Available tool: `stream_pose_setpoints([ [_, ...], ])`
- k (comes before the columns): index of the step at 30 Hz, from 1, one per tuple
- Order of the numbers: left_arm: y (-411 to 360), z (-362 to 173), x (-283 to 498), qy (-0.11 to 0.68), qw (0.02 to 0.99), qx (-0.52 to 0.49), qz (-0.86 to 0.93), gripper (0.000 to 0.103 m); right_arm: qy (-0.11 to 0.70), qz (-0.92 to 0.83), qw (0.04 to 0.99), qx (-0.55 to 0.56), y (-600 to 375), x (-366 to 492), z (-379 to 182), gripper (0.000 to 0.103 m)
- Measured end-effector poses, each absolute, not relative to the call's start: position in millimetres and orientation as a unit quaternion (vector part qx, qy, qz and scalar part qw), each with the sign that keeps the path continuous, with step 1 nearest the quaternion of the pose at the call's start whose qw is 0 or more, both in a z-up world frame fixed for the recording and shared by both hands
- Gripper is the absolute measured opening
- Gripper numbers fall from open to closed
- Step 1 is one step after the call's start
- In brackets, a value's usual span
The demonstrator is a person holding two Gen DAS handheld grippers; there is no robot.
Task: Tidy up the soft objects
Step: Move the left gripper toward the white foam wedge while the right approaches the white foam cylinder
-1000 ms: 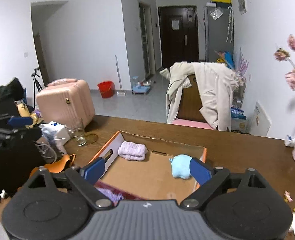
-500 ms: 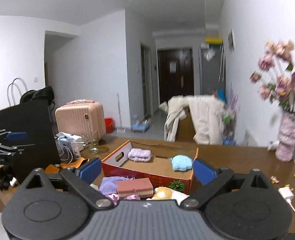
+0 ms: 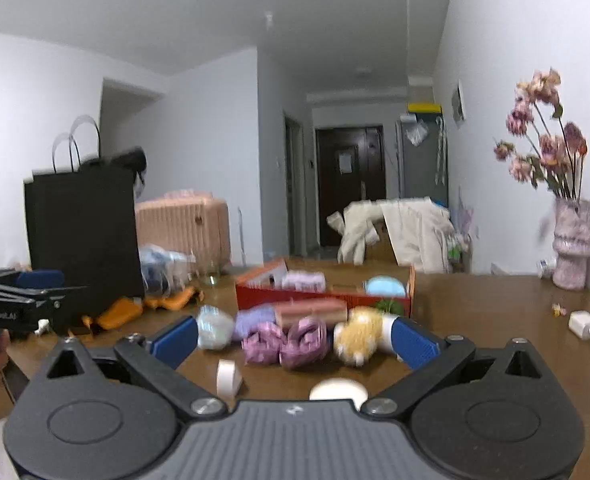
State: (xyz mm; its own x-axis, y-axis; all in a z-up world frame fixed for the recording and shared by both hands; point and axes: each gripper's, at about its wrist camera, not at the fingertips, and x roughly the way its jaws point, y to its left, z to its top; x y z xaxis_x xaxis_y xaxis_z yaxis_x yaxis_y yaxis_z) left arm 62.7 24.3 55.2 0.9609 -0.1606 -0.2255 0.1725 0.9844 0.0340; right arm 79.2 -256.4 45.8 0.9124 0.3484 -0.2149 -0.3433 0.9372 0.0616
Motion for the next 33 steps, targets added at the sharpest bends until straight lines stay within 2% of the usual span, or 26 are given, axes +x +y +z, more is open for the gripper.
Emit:
stream_pose_setpoints([
  [8, 21, 20, 97, 0.172, 0.980, 0.017, -0.098, 0.103, 0.101, 0.171, 0.979, -0.049, -228, 93, 6, 0.103],
  [14, 16, 9, 125, 0.188, 0.976, 0.023, -0.109, 0.103, 0.133, 0.146, 0.980, -0.013, -232, 127, -3, 0.102],
  [16, 13, 5, 135, 0.196, 0.974, 0.021, -0.113, 0.103, 0.141, 0.158, 0.977, 0.006, -236, 136, -5, 0.099],
  [19, 9, 0, 151, 0.211, 0.969, 0.016, -0.129, 0.101, 0.165, 0.155, 0.974, 0.014, -235, 152, -8, 0.088],
  [21, 4, -3, 162, 0.224, 0.964, 0.011, -0.141, 0.099, 0.182, 0.137, 0.974, 0.018, -235, 165, -11, 0.085],
  [24, -5, -10, 178, 0.235, 0.959, 0.016, -0.155, 0.090, 0.204, 0.125, 0.970, 0.033, -240, 183, -15, 0.076],
  [26, -10, -16, 190, 0.252, 0.955, 0.022, -0.156, 0.078, 0.215, 0.134, 0.966, 0.047, -242, 193, -16, 0.065],
  [31, -18, -31, 219, 0.298, 0.940, 0.003, -0.165, 0.070, 0.233, 0.147, 0.960, 0.042, -232, 212, -22, 0.063],
  [33, -20, -36, 227, 0.311, 0.933, -0.015, -0.183, 0.051, 0.238, 0.146, 0.960, 0.035, -229, 218, -24, 0.063],
])
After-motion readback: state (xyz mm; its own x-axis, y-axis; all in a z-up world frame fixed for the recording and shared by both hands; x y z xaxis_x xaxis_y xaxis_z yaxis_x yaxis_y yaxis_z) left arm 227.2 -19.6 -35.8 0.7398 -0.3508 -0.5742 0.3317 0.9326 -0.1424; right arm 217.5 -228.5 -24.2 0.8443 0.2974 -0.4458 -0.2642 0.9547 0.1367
